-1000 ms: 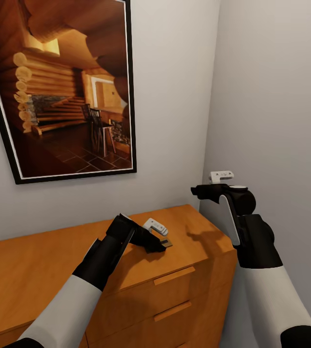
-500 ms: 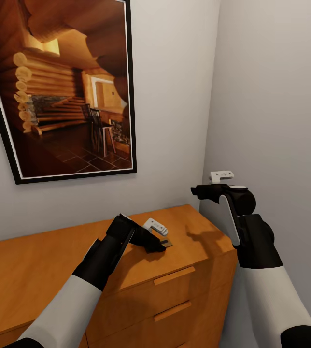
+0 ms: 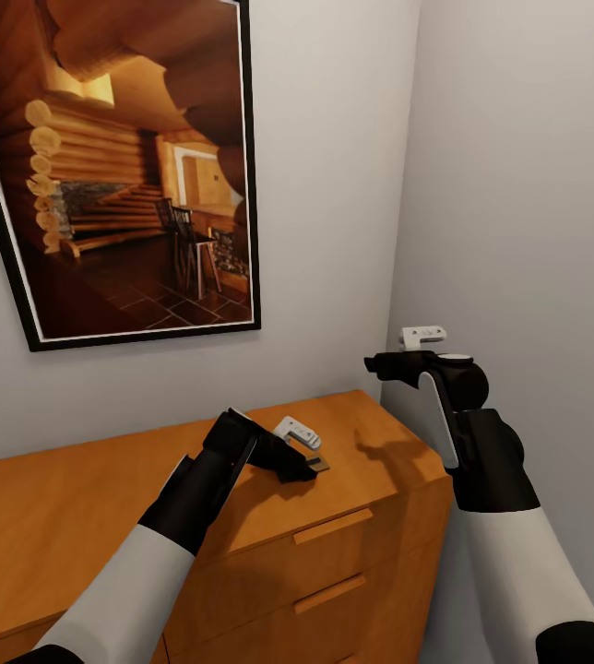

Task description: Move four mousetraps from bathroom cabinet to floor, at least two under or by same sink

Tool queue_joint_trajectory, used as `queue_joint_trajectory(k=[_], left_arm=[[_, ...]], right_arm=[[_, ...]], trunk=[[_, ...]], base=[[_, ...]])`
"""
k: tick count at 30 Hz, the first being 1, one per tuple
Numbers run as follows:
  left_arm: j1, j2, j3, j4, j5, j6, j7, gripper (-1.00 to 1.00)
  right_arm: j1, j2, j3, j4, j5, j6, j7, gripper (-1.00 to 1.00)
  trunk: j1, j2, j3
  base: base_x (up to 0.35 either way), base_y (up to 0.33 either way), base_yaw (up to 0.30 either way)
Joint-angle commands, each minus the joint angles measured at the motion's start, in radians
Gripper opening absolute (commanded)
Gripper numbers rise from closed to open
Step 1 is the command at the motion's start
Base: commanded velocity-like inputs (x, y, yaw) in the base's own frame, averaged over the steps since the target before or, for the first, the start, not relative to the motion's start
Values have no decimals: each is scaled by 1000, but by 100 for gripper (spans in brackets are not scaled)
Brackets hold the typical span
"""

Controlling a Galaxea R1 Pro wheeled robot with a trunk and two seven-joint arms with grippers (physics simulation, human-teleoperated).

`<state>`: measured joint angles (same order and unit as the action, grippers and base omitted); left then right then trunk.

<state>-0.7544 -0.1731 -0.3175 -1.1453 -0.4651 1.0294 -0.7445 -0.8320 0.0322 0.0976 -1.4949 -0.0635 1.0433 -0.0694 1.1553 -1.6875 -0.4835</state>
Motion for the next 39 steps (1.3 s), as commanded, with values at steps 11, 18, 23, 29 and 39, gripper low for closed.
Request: queue_joint_trajectory(k=[11, 18, 23, 29, 39], left_arm=[[0, 0, 0, 42, -14, 2, -6, -100], [0, 0, 1, 42, -14, 2, -7, -100], [0, 0, 1, 42, -14, 3, -8, -100], [0, 0, -2, 15, -18, 9, -11, -100], [0, 5, -3, -128, -45, 13, -12, -100]], right_arm=[[-1, 0, 1, -1, -6, 4, -7, 100], [-1, 0, 1, -1, -6, 4, -6, 100], [-1, 0, 1, -1, -6, 4, -6, 100], [-1, 0, 1, -1, -6, 4, -6, 100], [-1, 0, -1, -1, -4, 4, -7, 100]], trunk=[[0, 0, -1], [0, 0, -1], [0, 0, -1], [0, 0, -1], [0, 0, -1]], base=[[0, 0, 0], [0, 0, 0], [0, 0, 0], [0, 0, 0], [0, 0, 0]])
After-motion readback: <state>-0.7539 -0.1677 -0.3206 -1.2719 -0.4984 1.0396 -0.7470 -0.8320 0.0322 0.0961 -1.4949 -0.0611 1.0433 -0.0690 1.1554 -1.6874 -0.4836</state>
